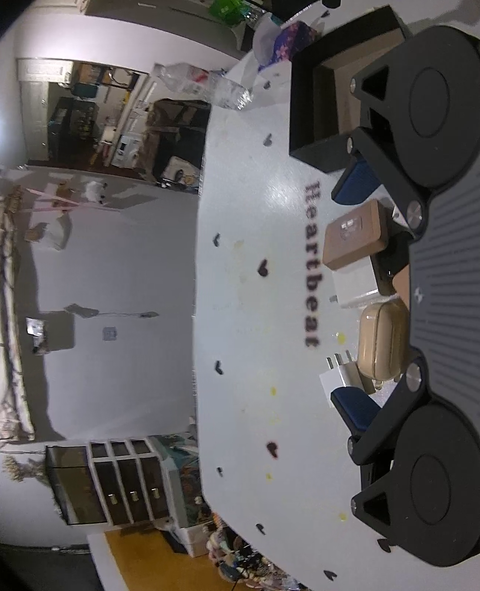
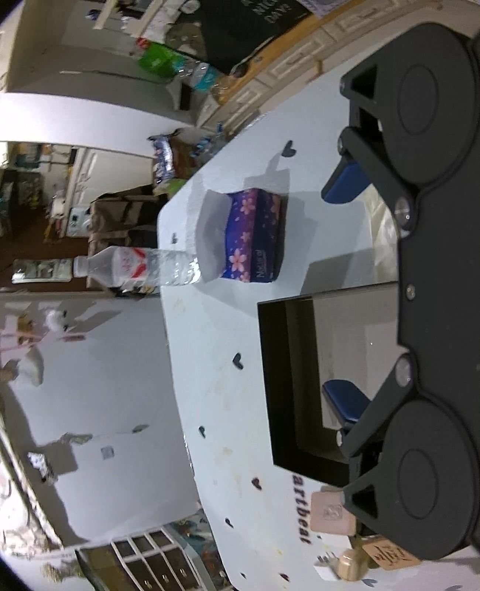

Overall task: Organize rigid objects
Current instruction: 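Lower the left gripper onto the beige earbud case and close it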

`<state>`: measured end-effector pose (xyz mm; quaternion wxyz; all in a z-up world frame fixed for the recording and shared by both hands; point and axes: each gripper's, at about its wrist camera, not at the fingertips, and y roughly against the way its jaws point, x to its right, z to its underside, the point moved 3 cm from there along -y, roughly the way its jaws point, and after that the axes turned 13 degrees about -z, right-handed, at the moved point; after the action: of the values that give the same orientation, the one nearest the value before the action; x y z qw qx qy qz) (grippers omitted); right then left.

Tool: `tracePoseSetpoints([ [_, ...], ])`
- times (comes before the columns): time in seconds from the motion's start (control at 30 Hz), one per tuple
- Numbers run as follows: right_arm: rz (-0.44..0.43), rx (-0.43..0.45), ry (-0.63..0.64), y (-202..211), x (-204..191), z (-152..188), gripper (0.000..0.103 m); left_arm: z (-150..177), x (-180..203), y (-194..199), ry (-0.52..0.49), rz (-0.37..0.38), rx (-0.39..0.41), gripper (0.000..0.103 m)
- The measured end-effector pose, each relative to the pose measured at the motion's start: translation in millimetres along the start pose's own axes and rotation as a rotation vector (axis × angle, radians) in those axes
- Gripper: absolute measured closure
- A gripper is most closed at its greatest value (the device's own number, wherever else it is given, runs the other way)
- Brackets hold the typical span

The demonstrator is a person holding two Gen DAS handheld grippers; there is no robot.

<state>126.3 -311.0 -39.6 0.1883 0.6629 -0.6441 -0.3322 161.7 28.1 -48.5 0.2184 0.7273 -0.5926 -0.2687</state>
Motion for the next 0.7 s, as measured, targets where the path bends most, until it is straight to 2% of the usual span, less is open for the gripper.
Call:
tracePoseSetpoints([
  [0.03, 0.003, -0.007, -0.009, -4, 0, 0, 0.011, 0, -2, -5, 0.001, 0.000, -0.011, 0.000],
  [0.17, 0.001, -0.052, -0.038, -26, 6, 0, 0.016, 0, -9, -28, 0.005, 0.004, -0.066, 0.000],
  [0.37, -0.011, -0.138, -0.050, -54, 14, 2, 0.029, 6, -21, -51, 0.020, 0.013, -0.143, 0.000],
  [0.53, -0.009, -0.207, -0.048, -73, 20, 1, 0.051, 10, -24, -63, 0.028, 0.007, -0.191, 0.000],
  [0.6, -0.025, -0.232, -0.058, -79, 21, -1, 0.052, 12, -24, -67, 0.029, 0.013, -0.208, 0.000],
  [0.7, -0.059, -0.261, -0.060, -88, 20, -1, 0.060, 14, -21, -71, 0.020, 0.020, -0.218, 0.000],
])
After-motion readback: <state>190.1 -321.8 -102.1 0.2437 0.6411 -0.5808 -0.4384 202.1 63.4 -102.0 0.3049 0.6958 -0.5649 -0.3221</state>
